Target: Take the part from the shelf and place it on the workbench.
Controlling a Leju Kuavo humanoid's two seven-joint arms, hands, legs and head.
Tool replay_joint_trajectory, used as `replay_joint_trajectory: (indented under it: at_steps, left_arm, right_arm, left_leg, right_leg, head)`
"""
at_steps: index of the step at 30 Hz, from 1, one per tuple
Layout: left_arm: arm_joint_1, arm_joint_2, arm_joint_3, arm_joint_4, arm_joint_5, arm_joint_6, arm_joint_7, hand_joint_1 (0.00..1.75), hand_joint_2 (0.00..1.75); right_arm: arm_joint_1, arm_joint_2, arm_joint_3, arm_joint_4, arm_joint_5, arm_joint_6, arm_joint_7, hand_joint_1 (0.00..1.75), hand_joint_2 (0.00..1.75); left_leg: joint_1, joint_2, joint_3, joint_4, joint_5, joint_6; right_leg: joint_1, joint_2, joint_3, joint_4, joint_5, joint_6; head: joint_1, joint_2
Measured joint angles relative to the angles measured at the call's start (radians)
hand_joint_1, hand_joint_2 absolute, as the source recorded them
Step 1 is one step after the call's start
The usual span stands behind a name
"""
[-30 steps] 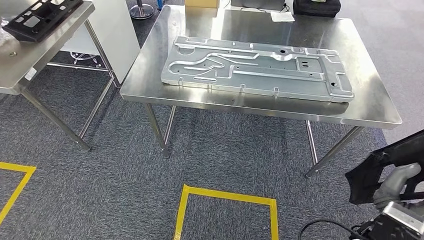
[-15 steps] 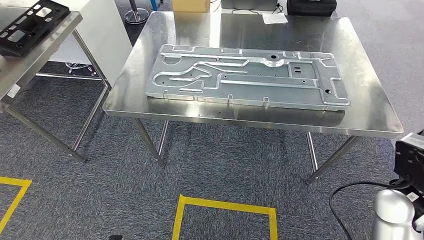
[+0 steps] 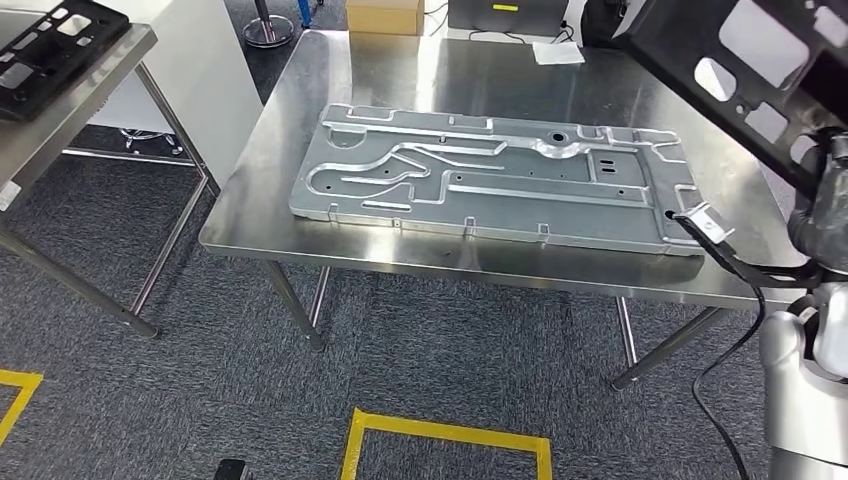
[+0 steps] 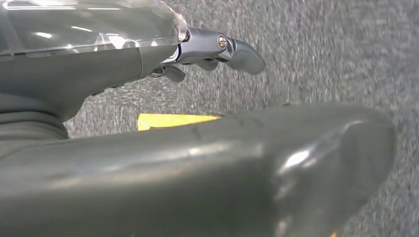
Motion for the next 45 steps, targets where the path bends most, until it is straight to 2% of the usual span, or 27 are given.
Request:
replay_joint_trajectory:
  at_steps: [1,2,4,6,8,10,12,14,15,16,17,19,21,24,26,27,29,30,31,32,34,35,37,41,42,44,45]
  left_arm:
    - [0.000,-0.003,0.000,0.000,-0.003,0.000,0.002,0.00,0.00]
    - [0.000,-0.005,0.000,0.000,-0.006,0.000,0.003,0.00,0.00]
    - [-0.002,-0.008,0.000,-0.001,-0.012,-0.001,0.005,0.00,0.00]
    - [-0.008,-0.008,0.000,-0.002,-0.016,-0.001,0.005,0.00,0.00]
    - [-0.013,-0.008,0.000,-0.003,-0.021,-0.001,0.006,0.00,0.00]
    - [-0.017,-0.008,0.000,-0.005,-0.028,-0.002,0.008,0.00,0.00]
    - [-0.022,-0.008,0.000,-0.005,-0.037,-0.004,0.010,0.00,0.00]
    - [-0.024,-0.009,0.000,-0.005,-0.047,-0.008,0.014,0.00,0.00]
    - [-0.025,-0.010,0.000,-0.005,-0.051,-0.010,0.015,0.00,0.00]
    - [-0.025,-0.010,0.000,-0.005,-0.054,-0.011,0.017,0.00,0.00]
    - [-0.025,-0.010,0.000,-0.005,-0.056,-0.012,0.017,0.00,0.00]
    - [-0.025,-0.008,0.000,-0.005,-0.062,-0.013,0.018,0.00,0.00]
    - [-0.025,-0.006,0.000,-0.006,-0.069,-0.015,0.020,0.00,0.00]
    - [-0.028,-0.006,0.000,-0.007,-0.079,-0.017,0.024,0.00,0.00]
    - [-0.032,-0.008,0.000,-0.008,-0.086,-0.017,0.027,0.00,0.00]
    - [-0.035,-0.008,0.000,-0.009,-0.089,-0.018,0.028,0.00,0.00]
    - [-0.038,-0.008,0.001,-0.010,-0.093,-0.019,0.032,0.00,0.00]
    - [-0.038,-0.009,0.002,-0.010,-0.095,-0.020,0.034,0.00,0.00]
    - [-0.038,-0.009,0.003,-0.010,-0.097,-0.021,0.036,0.00,0.00]
    - [-0.037,-0.010,0.004,-0.010,-0.100,-0.021,0.037,0.00,0.00]
    - [-0.036,-0.012,0.005,-0.010,-0.105,-0.023,0.038,0.00,0.00]
    - [-0.038,-0.012,0.006,-0.010,-0.107,-0.023,0.038,0.00,0.00]
    - [-0.039,-0.013,0.008,-0.010,-0.109,-0.023,0.038,0.00,0.00]
    - [-0.036,-0.011,0.012,-0.010,-0.109,-0.022,0.038,0.00,0.00]
    - [-0.036,-0.010,0.013,-0.010,-0.110,-0.020,0.039,0.00,0.00]
    - [-0.034,-0.010,0.018,-0.010,-0.113,-0.012,0.041,0.00,0.00]
    - [-0.031,-0.010,0.020,-0.010,-0.117,-0.007,0.042,0.00,0.44]
  right_arm:
    - [-0.005,-0.001,0.016,0.012,0.008,0.000,0.003,1.75,1.75]
    - [-0.013,-0.004,0.034,0.025,0.014,0.000,0.008,1.75,1.75]
    - [-0.036,-0.015,0.073,0.054,0.019,0.000,0.020,1.75,1.75]
    - [-0.056,-0.027,0.108,0.080,0.020,0.002,0.030,1.75,1.75]
    - [-0.072,-0.033,0.139,0.099,0.020,0.007,0.040,1.75,1.75]
    - [-0.096,-0.035,0.174,0.117,0.021,0.015,0.047,1.75,1.75]
    - [-0.128,-0.035,0.217,0.141,0.021,0.026,0.052,1.75,1.75]
    - [-0.158,-0.035,0.274,0.178,0.021,0.037,0.060,1.75,1.75]
    - [-0.169,-0.033,0.300,0.198,0.021,0.041,0.061,1.75,1.75]
    - [-0.179,-0.031,0.324,0.216,0.021,0.043,0.060,1.75,1.75]
    - [-0.188,-0.027,0.343,0.233,0.021,0.045,0.057,1.75,1.75]
    - [-0.210,-0.019,0.376,0.266,0.021,0.050,0.050,1.75,1.75]
    - [-0.237,-0.006,0.409,0.305,0.021,0.058,0.041,1.75,1.75]
    - [-0.263,0.017,0.453,0.356,0.021,0.068,0.027,1.75,1.75]
    - [-0.280,0.035,0.476,0.388,0.021,0.071,0.017,1.75,1.75]
    - [-0.290,0.042,0.486,0.403,0.021,0.073,0.014,1.75,1.75]
    - [-0.304,0.059,0.507,0.437,0.021,0.080,0.011,1.75,1.75]
    - [-0.307,0.068,0.520,0.457,0.021,0.084,0.011,1.75,1.75]
    - [-0.308,0.078,0.534,0.477,0.021,0.088,0.009,1.75,1.75]
    - [-0.310,0.088,0.548,0.496,0.021,0.092,0.006,1.75,1.75]
    - [-0.315,0.105,0.569,0.527,0.021,0.096,-0.001,1.75,1.75]
    - [-0.320,0.114,0.577,0.542,0.021,0.096,-0.003,1.75,1.75]
    - [-0.327,0.129,0.590,0.570,0.020,0.097,-0.004,1.75,1.75]
    - [-0.330,0.151,0.605,0.605,0.015,0.097,-0.005,1.75,1.75]
    - [-0.330,0.154,0.606,0.613,0.012,0.095,-0.005,1.75,1.75]
    - [-0.328,0.159,0.606,0.629,0.007,0.092,-0.006,1.75,1.75]
    - [-0.325,0.162,0.606,0.637,0.005,0.089,-0.006,1.31,1.75]
  left_leg:
    - [0.004,-0.001,0.012,0.001,-0.011,-0.005]
    - [0.009,-0.001,0.025,0.004,-0.022,-0.011]
    - [0.015,-0.002,0.046,0.015,-0.048,-0.025]
    - [0.015,-0.004,0.048,0.023,-0.067,-0.041]
    - [0.014,-0.005,0.048,0.026,-0.076,-0.054]
    - [0.016,-0.001,0.035,0.062,-0.081,-0.064]
    - [0.018,0.004,-0.023,0.166,-0.103,-0.071]
    - [0.018,0.006,-0.107,0.289,-0.154,-0.074]
    - [0.018,0.006,-0.138,0.321,-0.170,-0.072]
    - [0.016,0.006,-0.156,0.323,-0.168,-0.068]
    - [0.013,0.006,-0.157,0.288,-0.141,-0.060]
    - [0.001,0.005,-0.127,0.157,-0.037,-0.033]
    - [-0.011,0.006,-0.101,0.064,0.030,-0.014]
    - [-0.011,0.008,-0.087,0.040,0.040,-0.013]
    - [-0.005,0.008,-0.072,0.023,0.040,-0.009]
    - [-0.002,0.008,-0.064,0.017,0.038,-0.006]
    - [-0.002,0.006,-0.051,0.015,0.026,-0.001]
    - [-0.002,0.005,-0.043,0.015,0.019,-0.002]
    - [-0.001,0.004,-0.034,0.017,0.010,-0.003]
    - [0.000,0.003,-0.025,0.020,0.000,-0.006]
    - [0.002,0.000,-0.010,0.031,-0.021,-0.013]
    - [0.002,-0.002,-0.008,0.038,-0.031,-0.019]
    - [0.000,-0.003,-0.012,0.045,-0.041,-0.029]
    - [0.002,-0.001,-0.026,0.073,-0.066,-0.051]
    - [0.004,0.001,-0.047,0.117,-0.087,-0.057]
    - [0.010,0.005,-0.116,0.248,-0.134,-0.067]
    - [0.013,0.006,-0.150,0.304,-0.147,-0.070]
  right_leg:
    - [-0.005,-0.002,-0.013,-0.011,0.008,0.005]
    - [-0.011,-0.004,-0.010,-0.055,0.042,0.011]
    - [-0.021,-0.008,0.013,-0.183,0.150,0.023]
    - [-0.022,-0.012,0.022,-0.249,0.207,0.015]
    - [-0.019,-0.010,0.020,-0.248,0.206,-0.006]
    - [-0.020,-0.008,0.027,-0.248,0.201,-0.021]
    - [-0.019,-0.007,0.043,-0.250,0.189,-0.034]
    - [-0.013,-0.006,0.061,-0.250,0.174,-0.042]
    - [-0.009,-0.005,0.071,-0.250,0.165,-0.045]
    - [-0.004,-0.004,0.082,-0.250,0.157,-0.047]
    - [0.001,-0.004,0.095,-0.250,0.148,-0.048]
    - [0.009,-0.004,0.121,-0.251,0.129,-0.049]
    - [0.014,-0.001,0.135,-0.253,0.115,-0.044]
    - [0.013,0.001,0.141,-0.260,0.101,-0.029]
    - [0.013,-0.002,0.129,-0.231,0.083,-0.020]
    - [0.011,-0.003,0.106,-0.188,0.065,-0.016]
    - [0.008,-0.004,0.028,-0.066,0.032,-0.008]
    - [0.005,-0.004,-0.009,-0.020,0.031,-0.003]
    - [0.001,-0.005,-0.033,-0.004,0.048,0.001]
    - [-0.002,-0.006,-0.039,-0.025,0.084,0.004]
    - [-0.007,-0.008,-0.015,-0.134,0.175,0.006]
    - [-0.006,-0.009,0.001,-0.185,0.202,0.004]
    - [-0.001,-0.008,0.014,-0.227,0.204,-0.011]
    - [-0.004,-0.007,0.028,-0.244,0.192,-0.037]
    - [-0.006,-0.009,0.035,-0.247,0.188,-0.043]
    - [-0.005,-0.011,0.047,-0.248,0.180,-0.051]
    - [-0.004,-0.010,0.053,-0.248,0.175,-0.052]
  head:
    - [0.000,0.000]
    - [0.000,0.000]
    - [0.002,0.000]
    - [0.005,0.000]
    - [0.006,0.000]
    - [0.004,0.000]
    - [0.002,0.000]
    - [0.001,0.000]
    - [0.001,0.000]
    - [0.001,0.000]
    - [0.001,0.000]
    - [0.001,0.000]
    - [0.001,0.000]
    - [0.001,0.000]
    - [0.002,0.000]
    - [0.002,0.000]
    - [0.002,0.000]
    - [0.002,0.000]
    - [0.002,0.000]
    - [0.002,0.000]
    - [0.002,0.000]
    - [0.002,0.000]
    - [-0.002,0.000]
    - [-0.007,0.000]
    - [-0.008,0.000]
    - [-0.010,0.000]
    - [-0.010,0.000]
